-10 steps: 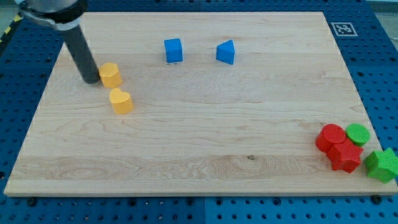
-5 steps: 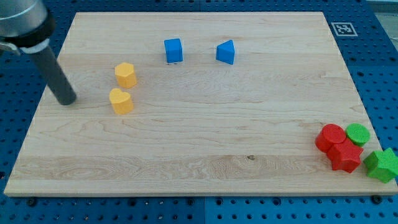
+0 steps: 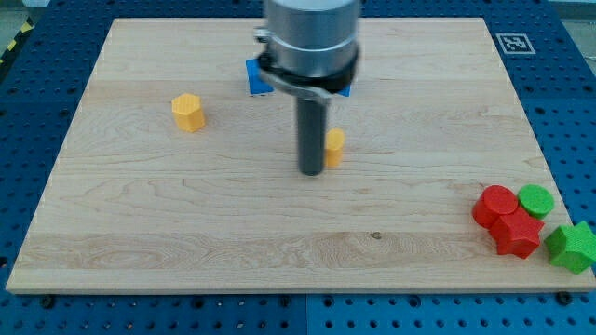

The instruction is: Push the yellow heart right and a bit up

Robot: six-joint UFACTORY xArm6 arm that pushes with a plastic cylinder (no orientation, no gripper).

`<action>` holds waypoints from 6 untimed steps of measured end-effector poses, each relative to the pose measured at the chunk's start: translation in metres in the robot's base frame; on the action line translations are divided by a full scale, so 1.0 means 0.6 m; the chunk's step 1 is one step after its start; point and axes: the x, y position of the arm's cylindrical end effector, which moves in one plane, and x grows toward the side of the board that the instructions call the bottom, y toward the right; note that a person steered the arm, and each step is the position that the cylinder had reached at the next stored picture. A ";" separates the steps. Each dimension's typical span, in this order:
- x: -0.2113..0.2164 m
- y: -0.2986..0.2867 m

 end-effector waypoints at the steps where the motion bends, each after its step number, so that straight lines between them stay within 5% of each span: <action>1: 0.000 0.083; 2: -0.003 0.119; 3: 0.033 0.093; 5: -0.005 -0.001; 6: -0.011 0.043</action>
